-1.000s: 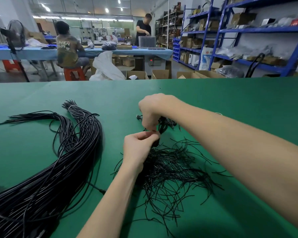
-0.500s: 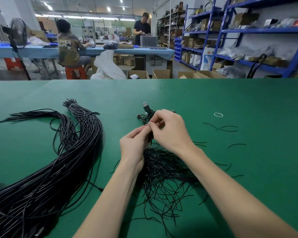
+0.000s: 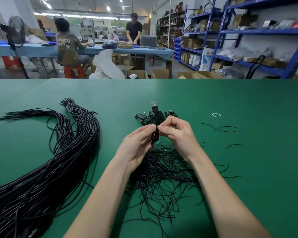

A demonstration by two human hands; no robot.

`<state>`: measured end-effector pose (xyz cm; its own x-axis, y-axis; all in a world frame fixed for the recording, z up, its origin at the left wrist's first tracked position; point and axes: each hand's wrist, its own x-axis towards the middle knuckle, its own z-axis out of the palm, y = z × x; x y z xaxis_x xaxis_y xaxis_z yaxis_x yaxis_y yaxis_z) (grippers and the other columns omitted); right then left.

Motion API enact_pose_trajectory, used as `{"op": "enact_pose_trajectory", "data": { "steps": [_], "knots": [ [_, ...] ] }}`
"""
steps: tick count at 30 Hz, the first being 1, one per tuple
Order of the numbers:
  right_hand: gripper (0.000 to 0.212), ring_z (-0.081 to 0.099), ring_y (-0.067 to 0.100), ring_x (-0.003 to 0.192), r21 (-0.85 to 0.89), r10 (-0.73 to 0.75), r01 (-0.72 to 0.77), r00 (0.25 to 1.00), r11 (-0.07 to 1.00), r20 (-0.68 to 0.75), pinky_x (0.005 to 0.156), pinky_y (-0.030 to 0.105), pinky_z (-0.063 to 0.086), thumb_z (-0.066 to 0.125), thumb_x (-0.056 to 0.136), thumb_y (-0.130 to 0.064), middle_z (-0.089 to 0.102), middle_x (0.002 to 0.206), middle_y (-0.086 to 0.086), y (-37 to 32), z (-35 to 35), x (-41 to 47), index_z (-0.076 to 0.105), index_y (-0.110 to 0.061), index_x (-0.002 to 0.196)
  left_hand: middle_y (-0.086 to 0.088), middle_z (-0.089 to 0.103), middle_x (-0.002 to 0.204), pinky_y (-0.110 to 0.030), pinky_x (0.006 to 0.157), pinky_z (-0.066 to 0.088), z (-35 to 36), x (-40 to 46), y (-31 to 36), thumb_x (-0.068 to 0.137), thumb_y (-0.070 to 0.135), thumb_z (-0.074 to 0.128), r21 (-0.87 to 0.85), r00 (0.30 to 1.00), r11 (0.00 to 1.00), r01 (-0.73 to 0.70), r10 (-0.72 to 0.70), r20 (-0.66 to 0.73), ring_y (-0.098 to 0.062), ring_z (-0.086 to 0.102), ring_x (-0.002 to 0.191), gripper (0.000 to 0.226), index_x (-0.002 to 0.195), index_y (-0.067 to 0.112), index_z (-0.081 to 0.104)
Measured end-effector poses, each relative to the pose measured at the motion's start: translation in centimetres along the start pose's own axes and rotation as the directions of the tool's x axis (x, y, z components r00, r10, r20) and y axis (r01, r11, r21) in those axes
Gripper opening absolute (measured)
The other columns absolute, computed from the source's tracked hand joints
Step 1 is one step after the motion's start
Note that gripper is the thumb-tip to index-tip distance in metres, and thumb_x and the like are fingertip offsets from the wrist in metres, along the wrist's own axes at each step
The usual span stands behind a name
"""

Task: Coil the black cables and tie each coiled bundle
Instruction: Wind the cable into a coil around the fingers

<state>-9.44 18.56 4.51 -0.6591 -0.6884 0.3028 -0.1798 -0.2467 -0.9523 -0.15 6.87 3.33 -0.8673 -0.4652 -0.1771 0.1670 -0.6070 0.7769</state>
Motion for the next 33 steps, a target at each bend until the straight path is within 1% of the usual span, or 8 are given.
{"op": "enact_pose_trajectory", "data": {
  "steps": [3,7,12,17,21,25,30,33],
  "knots": [
    [0.014,0.063,0.014,0.075,0.059,0.011,-0.015,0.998,0.998,0.06,0.077,0.024,0.054,0.067,0.079,-0.008,0.066,0.074,0.003,0.0,-0.3,-0.1,0.065,-0.018,0.069,-0.008,0.076,0.089,-0.023,0.07,0.06,-0.4,-0.2,0.4,0.065,0.011,0.079,0.019,0.998,0.999,0.044,-0.044,0.035,-0.012,0.072,0.074,0.012,0.077,0.014,0.081],
    [0.015,0.055,0.011,0.069,0.071,0.025,-0.031,0.996,0.997,0.085,0.067,0.022,0.045,0.067,0.079,-0.01,0.061,0.071,0.0,0.1,-0.6,-0.3,0.063,-0.02,0.068,-0.007,0.076,0.095,-0.026,0.073,0.06,-0.5,-0.5,0.9,0.067,0.016,0.08,0.145,0.992,0.986,0.079,-0.093,0.088,-0.015,0.072,0.078,0.036,0.103,0.011,0.075],
    [0.014,0.046,0.003,0.065,-0.091,0.068,-0.062,0.995,0.994,0.067,0.06,0.021,0.036,0.069,0.077,-0.023,0.055,0.069,-0.01,0.2,-0.8,-0.5,0.061,-0.026,0.066,-0.006,0.073,0.103,-0.026,0.082,0.052,-0.9,-0.7,1.0,0.073,0.021,0.077,0.229,0.987,0.97,0.085,-0.113,0.112,-0.017,0.067,0.094,0.048,0.118,0.008,0.068],
    [0.012,0.046,0.002,0.062,-0.216,0.042,-0.027,0.997,0.976,0.063,0.057,0.015,0.037,0.069,0.079,-0.024,0.058,0.067,-0.014,-0.3,-1.2,-0.5,0.064,-0.025,0.069,-0.004,0.074,0.091,-0.03,0.09,0.048,-0.7,-0.8,0.9,0.073,0.019,0.074,0.247,0.987,0.968,0.043,-0.079,0.138,-0.013,0.07,0.083,0.042,0.112,0.006,0.067],
    [0.017,0.051,0.009,0.061,-0.628,-0.071,0.06,0.997,0.776,0.007,0.065,0.027,0.046,0.074,0.085,-0.025,0.066,0.072,-0.019,-0.7,-1.7,-0.6,0.067,-0.032,0.072,-0.003,0.069,0.082,-0.026,0.076,0.048,-0.5,-0.5,0.4,0.076,0.012,0.076,0.265,0.998,0.964,0.028,-0.042,0.049,-0.014,0.059,0.073,0.02,0.095,0.011,0.069],
    [0.006,0.059,0.0,0.068,-0.867,-0.215,0.091,0.976,0.489,-0.018,0.061,0.018,0.043,0.073,0.079,-0.046,0.063,0.075,-0.035,-1.8,-0.9,-1.0,0.069,-0.045,0.082,-0.002,0.068,0.075,-0.019,0.063,0.047,-0.3,-0.1,0.2,0.084,0.005,0.074,0.252,0.999,0.967,-0.037,0.045,-0.027,-0.007,0.056,0.058,0.011,0.093,0.009,0.069],
    [0.02,0.06,-0.002,0.076,-0.888,-0.251,0.1,0.968,0.45,-0.018,0.068,0.02,0.046,0.069,0.076,-0.062,0.065,0.084,-0.032,-1.9,-0.2,-1.0,0.072,-0.047,0.089,0.005,0.063,0.061,-0.014,0.056,0.047,-0.5,0.1,0.3,0.084,0.002,0.074,0.242,0.986,0.961,-0.138,0.155,-0.054,-0.002,0.054,0.05,0.007,0.085,0.007,0.069],
    [0.023,0.063,-0.003,0.076,-0.849,-0.218,0.079,0.975,0.522,-0.044,0.068,0.023,0.05,0.071,0.075,-0.066,0.069,0.085,-0.028,-1.9,-0.2,-0.8,0.072,-0.047,0.086,0.001,0.067,0.069,-0.014,0.059,0.049,-0.5,-0.1,0.4,0.079,0.006,0.079,0.217,0.986,0.966,-0.14,0.155,-0.054,-0.004,0.057,0.057,0.008,0.083,0.009,0.073]
  ]
}}
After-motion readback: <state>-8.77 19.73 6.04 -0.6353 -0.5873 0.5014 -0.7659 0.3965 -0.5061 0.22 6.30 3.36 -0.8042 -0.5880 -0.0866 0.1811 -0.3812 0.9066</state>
